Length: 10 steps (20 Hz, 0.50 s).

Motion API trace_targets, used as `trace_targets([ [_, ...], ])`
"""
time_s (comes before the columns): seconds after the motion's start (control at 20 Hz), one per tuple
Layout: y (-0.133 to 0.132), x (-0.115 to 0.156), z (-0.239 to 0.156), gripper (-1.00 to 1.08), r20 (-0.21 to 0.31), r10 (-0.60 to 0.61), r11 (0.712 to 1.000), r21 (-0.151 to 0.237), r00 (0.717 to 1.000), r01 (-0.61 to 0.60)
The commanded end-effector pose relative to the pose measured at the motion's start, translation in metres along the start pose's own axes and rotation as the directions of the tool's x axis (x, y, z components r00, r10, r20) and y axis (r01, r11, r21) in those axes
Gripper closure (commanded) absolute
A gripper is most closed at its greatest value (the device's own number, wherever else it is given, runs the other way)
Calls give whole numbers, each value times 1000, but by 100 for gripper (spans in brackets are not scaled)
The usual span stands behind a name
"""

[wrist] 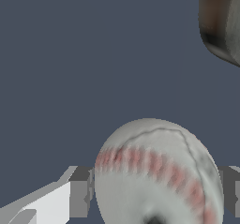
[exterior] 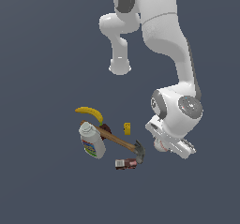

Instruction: Pick up a designated object from a clutter of objects.

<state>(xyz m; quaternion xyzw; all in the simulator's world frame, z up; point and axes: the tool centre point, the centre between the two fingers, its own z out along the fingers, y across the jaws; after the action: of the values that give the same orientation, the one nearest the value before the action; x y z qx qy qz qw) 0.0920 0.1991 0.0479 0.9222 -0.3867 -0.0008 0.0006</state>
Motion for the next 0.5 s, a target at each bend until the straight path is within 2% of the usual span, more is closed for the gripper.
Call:
trace_targets([
  [0.0,1,2,-3,108,-1,0,1000,2,1000,0],
  [0.45,27,17,-36,108,-1,0,1000,2,1000,0],
])
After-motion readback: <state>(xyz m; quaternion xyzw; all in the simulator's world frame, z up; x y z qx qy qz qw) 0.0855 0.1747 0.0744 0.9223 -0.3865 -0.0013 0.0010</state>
